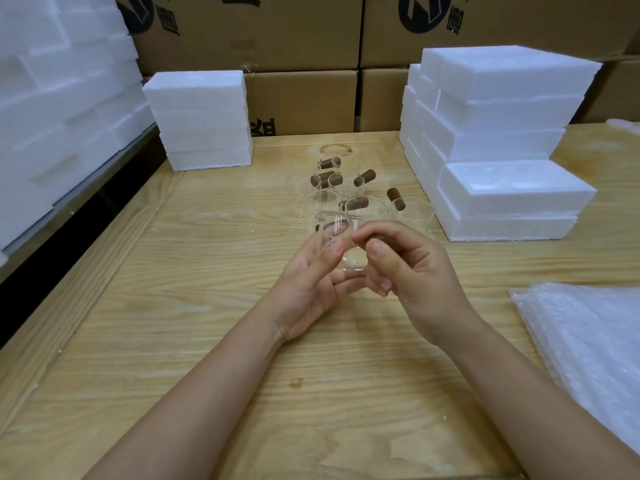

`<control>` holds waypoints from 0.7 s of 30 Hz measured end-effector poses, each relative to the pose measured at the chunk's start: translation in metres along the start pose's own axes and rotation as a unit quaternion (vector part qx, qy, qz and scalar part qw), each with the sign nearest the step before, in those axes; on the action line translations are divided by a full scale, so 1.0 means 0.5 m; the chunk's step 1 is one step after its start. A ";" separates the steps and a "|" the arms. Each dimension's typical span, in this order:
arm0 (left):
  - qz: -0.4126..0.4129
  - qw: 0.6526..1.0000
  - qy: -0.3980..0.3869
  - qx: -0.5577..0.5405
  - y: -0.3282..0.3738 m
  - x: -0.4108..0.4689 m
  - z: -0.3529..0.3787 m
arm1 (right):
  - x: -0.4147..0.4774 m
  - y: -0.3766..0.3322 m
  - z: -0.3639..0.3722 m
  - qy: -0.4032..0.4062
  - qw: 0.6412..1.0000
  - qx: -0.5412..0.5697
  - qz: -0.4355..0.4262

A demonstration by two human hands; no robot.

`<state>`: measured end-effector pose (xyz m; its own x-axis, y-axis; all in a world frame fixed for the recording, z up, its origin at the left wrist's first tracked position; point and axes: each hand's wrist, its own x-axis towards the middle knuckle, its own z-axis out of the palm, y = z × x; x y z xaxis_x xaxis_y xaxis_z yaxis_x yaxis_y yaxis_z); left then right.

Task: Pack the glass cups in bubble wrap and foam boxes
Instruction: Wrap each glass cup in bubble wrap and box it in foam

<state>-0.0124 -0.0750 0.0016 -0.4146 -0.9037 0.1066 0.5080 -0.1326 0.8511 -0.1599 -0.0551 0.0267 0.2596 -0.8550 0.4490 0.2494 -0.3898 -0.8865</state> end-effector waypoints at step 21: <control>0.116 0.988 0.090 0.040 0.004 0.008 -0.017 | -0.009 0.031 0.030 0.239 0.964 0.001 0.115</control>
<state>-0.0064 -0.0824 -0.0008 -0.1488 -0.9650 0.2158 0.5095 0.1122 0.8531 -0.1433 -0.0520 0.0127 -0.1505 -0.9791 0.1369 0.2389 -0.1703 -0.9560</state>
